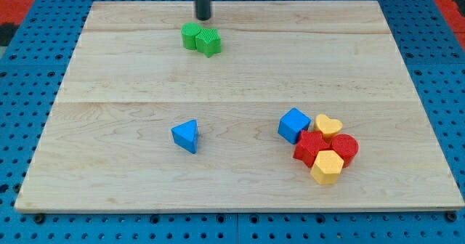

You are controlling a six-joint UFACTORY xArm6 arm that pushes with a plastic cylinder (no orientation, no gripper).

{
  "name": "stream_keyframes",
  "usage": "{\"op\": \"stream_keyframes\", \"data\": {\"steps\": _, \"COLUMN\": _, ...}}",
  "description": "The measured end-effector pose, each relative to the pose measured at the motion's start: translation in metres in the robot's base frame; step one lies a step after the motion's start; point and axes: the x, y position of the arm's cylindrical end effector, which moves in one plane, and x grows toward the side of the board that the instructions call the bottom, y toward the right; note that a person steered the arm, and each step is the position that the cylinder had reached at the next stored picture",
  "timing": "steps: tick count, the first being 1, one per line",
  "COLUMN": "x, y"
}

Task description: Push green star into blue cube

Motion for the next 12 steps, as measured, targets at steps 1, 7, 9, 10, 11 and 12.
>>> {"op": "stream_keyframes", "data": {"steps": 1, "x": 0.064, "y": 0.01}}
{"op": "stream_keyframes", "data": {"steps": 7, "x": 0.077, "y": 0.182}}
{"op": "stream_keyframes", "data": {"steps": 9, "x": 0.175, "y": 0.166}}
{"op": "stream_keyframes", "data": {"steps": 10, "x": 0.179, "y": 0.166}}
{"op": "stream_keyframes", "data": {"steps": 11, "x": 0.136, "y": 0.175}}
{"op": "stream_keyframes", "data": {"steps": 12, "x": 0.188, "y": 0.217}}
